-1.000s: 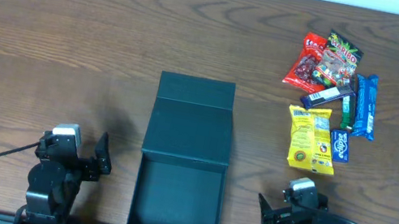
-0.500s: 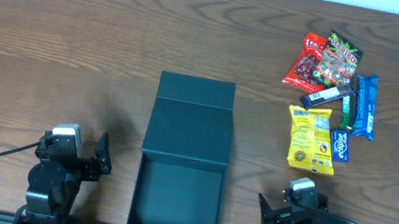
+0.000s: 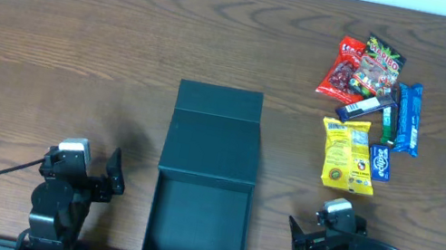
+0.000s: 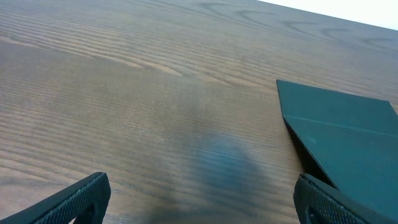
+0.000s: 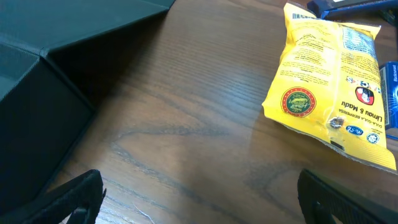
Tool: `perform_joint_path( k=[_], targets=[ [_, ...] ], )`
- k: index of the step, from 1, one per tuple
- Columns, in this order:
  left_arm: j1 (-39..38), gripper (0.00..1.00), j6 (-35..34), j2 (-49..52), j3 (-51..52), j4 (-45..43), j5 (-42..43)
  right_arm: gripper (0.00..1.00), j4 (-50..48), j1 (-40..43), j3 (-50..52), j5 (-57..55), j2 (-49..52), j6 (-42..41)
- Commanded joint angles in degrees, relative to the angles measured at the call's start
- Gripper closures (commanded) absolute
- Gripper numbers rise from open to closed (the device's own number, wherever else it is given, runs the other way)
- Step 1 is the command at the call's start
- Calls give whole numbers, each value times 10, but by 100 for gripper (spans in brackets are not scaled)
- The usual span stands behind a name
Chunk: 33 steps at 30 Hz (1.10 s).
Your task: Pack container
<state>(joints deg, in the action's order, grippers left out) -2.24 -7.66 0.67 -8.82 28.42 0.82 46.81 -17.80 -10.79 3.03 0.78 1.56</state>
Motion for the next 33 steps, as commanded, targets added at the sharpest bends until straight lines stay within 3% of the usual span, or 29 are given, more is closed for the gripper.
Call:
perform_joint_path(
  k=[1,6,12,19,25,28,33],
  targets=[
    [3,5,3,-4,9,-7,6,1,-1,5,4,4,-5,7],
    [3,5,26,5,9,-75,133,1,-1,5,4,4,-5,7],
    [3,5,86,125,-53,-154,138,1,-1,5,4,4,-5,7],
    [-21,5,94,398,-279,-61,139,1,-1,5,4,4,-5,7],
    [-130,5,94,586,-475,60,127,1,-1,5,4,4,-5,7],
    [-182,5,94,636,-526,91,102,1,-1,5,4,4,-5,7],
    [-203,5,52,679,-529,69,185,1,-1,5,4,4,-5,7]
  ],
)
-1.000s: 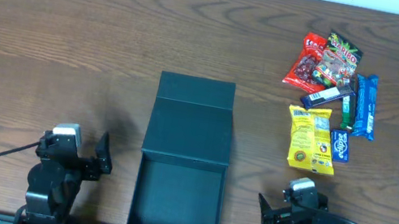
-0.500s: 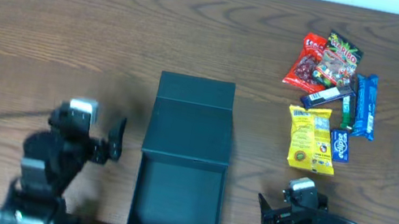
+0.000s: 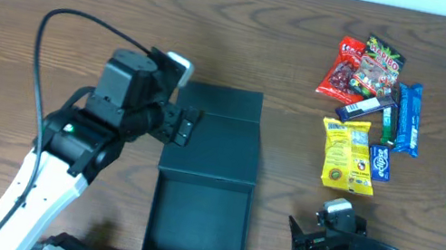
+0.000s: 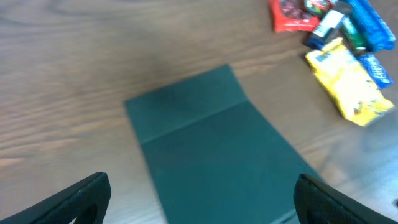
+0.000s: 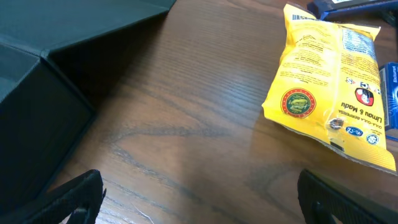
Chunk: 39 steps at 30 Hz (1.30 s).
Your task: Pack container
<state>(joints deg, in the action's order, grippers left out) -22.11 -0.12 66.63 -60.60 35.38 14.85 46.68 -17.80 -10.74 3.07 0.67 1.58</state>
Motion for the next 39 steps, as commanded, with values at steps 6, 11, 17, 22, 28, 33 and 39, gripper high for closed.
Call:
perform_joint_path(
  k=[6,11,17,22,28,33,39],
  targets=[
    [-4,5,-64,48,-11,41,95,1,0,5,3,3,-3,6],
    [-5,5,-192,24,-11,127,13,1,0,5,3,3,-3,6],
    [-47,4,-237,-12,-8,260,-82,1,0,5,3,3,-3,6],
    [-176,5,-367,1,25,289,-222,1,0,5,3,3,-3,6],
    [-206,5,-461,2,103,284,-196,1,0,5,3,3,-3,7],
    [-207,5,-459,2,144,219,-164,1,1,5,3,3,-3,6],
    [-207,4,-460,5,225,122,-133,1,0,5,3,3,-3,6]
  ],
)
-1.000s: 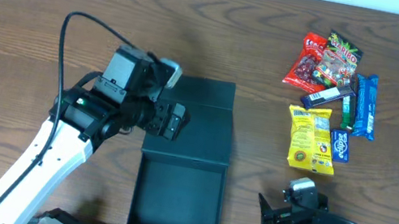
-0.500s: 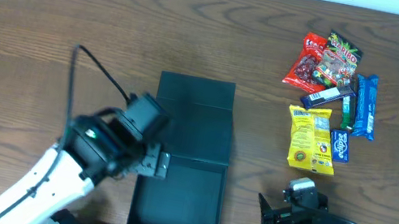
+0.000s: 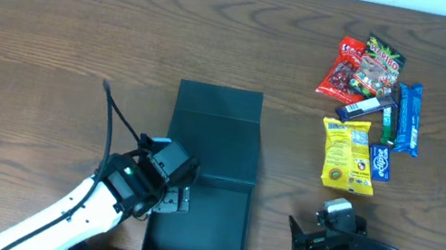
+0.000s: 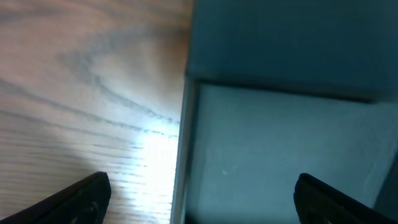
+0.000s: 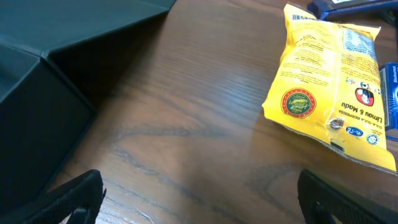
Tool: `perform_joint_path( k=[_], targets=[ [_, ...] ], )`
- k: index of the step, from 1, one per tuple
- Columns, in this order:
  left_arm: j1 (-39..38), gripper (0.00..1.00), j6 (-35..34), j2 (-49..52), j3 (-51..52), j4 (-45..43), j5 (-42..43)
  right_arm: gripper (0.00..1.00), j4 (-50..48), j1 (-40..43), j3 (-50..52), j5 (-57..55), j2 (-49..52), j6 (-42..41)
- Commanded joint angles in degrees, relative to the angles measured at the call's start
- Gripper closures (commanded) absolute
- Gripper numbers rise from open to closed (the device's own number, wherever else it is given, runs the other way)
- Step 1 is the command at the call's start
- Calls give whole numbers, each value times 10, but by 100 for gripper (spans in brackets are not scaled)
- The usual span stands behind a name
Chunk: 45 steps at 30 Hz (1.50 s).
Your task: Pack container
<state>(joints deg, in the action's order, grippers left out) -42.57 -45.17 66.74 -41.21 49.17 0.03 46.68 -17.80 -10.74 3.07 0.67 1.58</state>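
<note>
A dark green box (image 3: 195, 229) stands open at the table's front middle, its lid (image 3: 215, 128) laid flat behind it. My left gripper (image 3: 177, 192) is open low at the box's left wall (image 4: 181, 155), one finger outside over the wood and the other over the box's empty inside (image 4: 280, 149). Nothing is held between the left fingers (image 4: 84, 198). My right gripper (image 3: 299, 240) rests open at the front right, empty. A yellow snack packet (image 5: 329, 93) lies ahead of it, with the box's corner (image 5: 37, 74) to its left.
Several snacks lie in a cluster at the right back: a red bag (image 3: 341, 70), a dark gummy bag (image 3: 379, 65), blue bars (image 3: 407, 118) and the yellow packet (image 3: 348, 153). The left arm's cable (image 3: 108, 123) loops over the wood left of the box.
My left gripper has moved from above the lid's left edge back toward the front and down, and now straddles the box's left wall, still open. The right arm has not moved.
Both grippers rested open at the table's front, left and right of the box. Then the left arm was raised over the lid's left side, looking at lid and snacks. Now it sits low at the box's left wall. The snacks have stayed in place.
</note>
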Motion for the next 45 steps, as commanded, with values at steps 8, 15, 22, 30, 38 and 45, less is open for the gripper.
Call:
perform_joint_path(
  k=[8,15,22,30,38,45],
  targets=[
    [10,56,2,4,46,-60,9,1,1,5,3,3,-3,7],
    [32,94,2,5,46,-89,-4,1,1,5,3,3,-3,7],
    [120,94,75,12,37,-177,-16,1,0,5,3,3,-3,6],
    [253,94,271,149,-123,-162,24,1,0,5,3,3,-3,6],
    [262,94,398,351,-359,-124,20,1,1,5,3,3,-3,6],
    [261,95,400,483,-481,-73,49,1,1,5,3,3,-3,7]
  ],
)
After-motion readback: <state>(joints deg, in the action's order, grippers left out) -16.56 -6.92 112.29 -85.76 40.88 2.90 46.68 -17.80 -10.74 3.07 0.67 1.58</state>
